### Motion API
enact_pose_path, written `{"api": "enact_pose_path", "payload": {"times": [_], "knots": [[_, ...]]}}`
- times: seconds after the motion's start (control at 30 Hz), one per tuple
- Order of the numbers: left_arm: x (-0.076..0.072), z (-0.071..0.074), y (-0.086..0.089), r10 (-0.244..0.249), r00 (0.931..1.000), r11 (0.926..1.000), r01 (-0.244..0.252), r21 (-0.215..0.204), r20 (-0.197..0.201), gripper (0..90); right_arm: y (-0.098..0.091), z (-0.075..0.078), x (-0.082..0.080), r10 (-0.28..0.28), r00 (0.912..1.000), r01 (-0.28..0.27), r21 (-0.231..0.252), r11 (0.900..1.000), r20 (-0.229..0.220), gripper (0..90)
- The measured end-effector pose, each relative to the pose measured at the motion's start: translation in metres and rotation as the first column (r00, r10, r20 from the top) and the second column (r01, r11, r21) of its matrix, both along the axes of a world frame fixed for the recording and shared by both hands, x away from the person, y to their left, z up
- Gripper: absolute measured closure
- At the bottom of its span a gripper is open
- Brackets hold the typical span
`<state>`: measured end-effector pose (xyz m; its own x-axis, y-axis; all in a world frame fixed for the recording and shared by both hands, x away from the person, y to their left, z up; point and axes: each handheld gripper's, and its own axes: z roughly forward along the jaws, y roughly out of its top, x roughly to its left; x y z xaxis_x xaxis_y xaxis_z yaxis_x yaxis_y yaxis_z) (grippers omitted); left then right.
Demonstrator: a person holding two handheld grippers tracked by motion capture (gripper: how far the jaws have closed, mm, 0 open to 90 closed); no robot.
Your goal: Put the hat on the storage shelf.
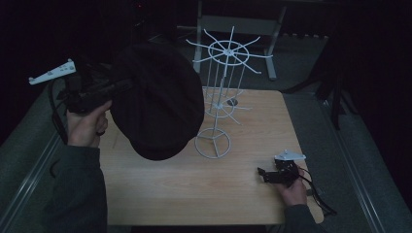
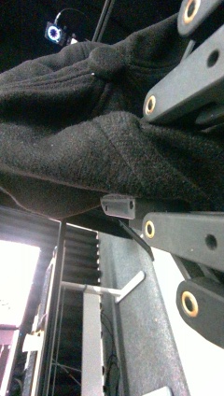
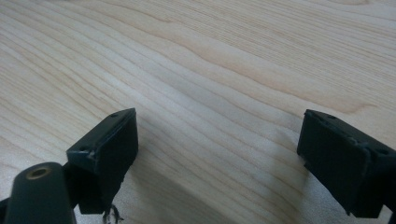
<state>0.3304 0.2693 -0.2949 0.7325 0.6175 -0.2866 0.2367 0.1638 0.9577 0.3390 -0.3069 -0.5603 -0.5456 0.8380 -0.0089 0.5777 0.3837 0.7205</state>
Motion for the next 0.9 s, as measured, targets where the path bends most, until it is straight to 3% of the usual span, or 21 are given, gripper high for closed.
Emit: {"api": "enact_pose_path", "payload": {"times": [0.63,0.9], "knots": [[0.013,0.012,-0.018,-0.016,0.9998,0.9999,0.016,0.006,0.012,74.2,0.0,0.0,0.001,0.002,1.0,-0.002,0.001,1.0,0.0,12.2],[0.018,0.011,-0.024,-0.024,0.9997,0.9996,0.024,-0.014,0.009,74.0,0.0,0.0,0.001,0.002,1.0,-0.002,0.001,1.0,0.0,12.3]]}}
